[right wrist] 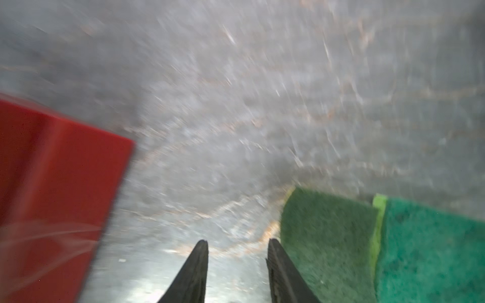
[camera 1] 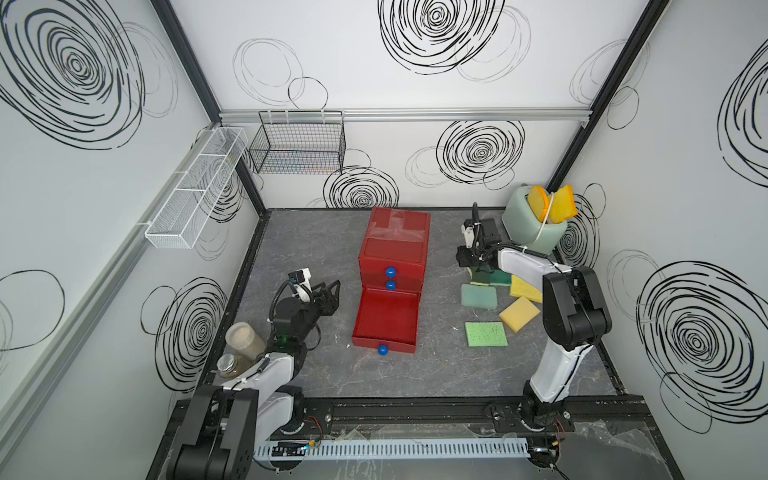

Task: Take the sponge out of the drawer
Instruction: Place the sponge at the center of the board, then close the drawer in the storage box.

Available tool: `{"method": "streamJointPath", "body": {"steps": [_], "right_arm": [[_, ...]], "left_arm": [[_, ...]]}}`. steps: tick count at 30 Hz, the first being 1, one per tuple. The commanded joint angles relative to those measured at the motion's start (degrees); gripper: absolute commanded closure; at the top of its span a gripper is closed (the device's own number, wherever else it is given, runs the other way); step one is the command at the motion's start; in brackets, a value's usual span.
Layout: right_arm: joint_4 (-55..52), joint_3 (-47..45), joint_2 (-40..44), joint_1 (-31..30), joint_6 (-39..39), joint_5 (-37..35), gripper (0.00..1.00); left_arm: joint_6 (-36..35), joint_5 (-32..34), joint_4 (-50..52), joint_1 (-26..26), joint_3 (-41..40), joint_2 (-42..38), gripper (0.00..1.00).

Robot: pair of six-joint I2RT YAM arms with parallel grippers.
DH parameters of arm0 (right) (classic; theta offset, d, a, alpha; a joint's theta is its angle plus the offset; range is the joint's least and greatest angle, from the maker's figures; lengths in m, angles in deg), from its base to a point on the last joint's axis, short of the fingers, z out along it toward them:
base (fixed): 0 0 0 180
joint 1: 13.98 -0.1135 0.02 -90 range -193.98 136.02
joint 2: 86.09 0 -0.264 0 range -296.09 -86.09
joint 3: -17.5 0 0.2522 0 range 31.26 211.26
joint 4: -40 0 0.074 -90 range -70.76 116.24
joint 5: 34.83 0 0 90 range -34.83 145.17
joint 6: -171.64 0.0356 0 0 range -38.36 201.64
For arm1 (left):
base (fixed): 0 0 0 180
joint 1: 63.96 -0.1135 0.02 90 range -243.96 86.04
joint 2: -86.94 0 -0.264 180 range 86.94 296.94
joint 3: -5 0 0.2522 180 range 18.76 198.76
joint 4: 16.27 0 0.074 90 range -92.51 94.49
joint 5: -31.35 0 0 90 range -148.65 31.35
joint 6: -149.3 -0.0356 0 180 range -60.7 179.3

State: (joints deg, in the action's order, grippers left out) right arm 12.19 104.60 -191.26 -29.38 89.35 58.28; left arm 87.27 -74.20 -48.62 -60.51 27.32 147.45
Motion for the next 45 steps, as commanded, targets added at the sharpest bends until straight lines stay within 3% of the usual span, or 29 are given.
{"method": "streamJointPath", "body": {"steps": [1, 5, 7, 8, 12, 16, 24, 27, 31, 34, 37, 45], "right_arm": [[-1.92, 5.8, 5.06, -1.31, -1.13, 1.67, 0.63], [-3.72, 13.72, 5.73, -2.37, -1.2, 3.5, 0.83], [-5.06, 18.03, 4.96, -3.25, -1.84, 4.93, 0.98], [-5.94, 20.3, 4.52, -4.03, -2.19, 5.36, 1.0], [-9.55, 28.58, 1.07, -7.79, -4.73, 8.95, 1.0], [-14.88, 36.28, -4.98, -10.5, -6.53, 12.72, 1.0], [-20.01, 43.63, -14.16, -11.47, -7.72, 17.41, 1.0], [-21.0, 44.85, -16.07, -11.41, -8.14, 17.69, 1.0], [-21.11, 45.0, -17.32, -11.18, -8.14, 18.04, 1.0], [-21.18, 44.96, -18.02, -11.23, -8.02, 18.44, 1.0], [-21.41, 44.91, -18.33, -11.14, -7.98, 18.72, 1.0], [-21.88, 44.6, -17.94, -10.97, -8.14, 18.79, 1.0]], "left_arm": [[-1.21, 5.25, 2.7, 2.14, -1.15, -5.57, 0.59], [1.38, 7.81, 7.24, 6.19, -4.68, -15.02, 1.0], [1.49, 12.13, 13.85, 10.2, -5.85, -22.02, 1.0], [1.31, 15.18, 18.34, 12.6, -6.16, -25.76, 1.0], [1.77, 18.55, 28.41, 21.3, -5.86, -37.97, 1.0], [3.48, 24.25, 38.19, 32.17, -2.65, -42.4, 1.0], [7.2, 37.6, 47.27, 61.22, 1.74, -40.8, 1.0], [9.26, 49.17, 52.91, 76.21, 5.46, -36.4, 1.0], [13.63, 58.35, 56.57, 88.54, 8.55, -29.59, 1.0], [16.36, 60.17, 55.11, 92.12, 8.61, -24.17, 1.0], [17.01, 61.28, 51.91, 92.44, 7.67, -19.77, 1.0], [14.08, 62.67, 45.95, 87.27, 6.55, -12.11, 1.0]]}}
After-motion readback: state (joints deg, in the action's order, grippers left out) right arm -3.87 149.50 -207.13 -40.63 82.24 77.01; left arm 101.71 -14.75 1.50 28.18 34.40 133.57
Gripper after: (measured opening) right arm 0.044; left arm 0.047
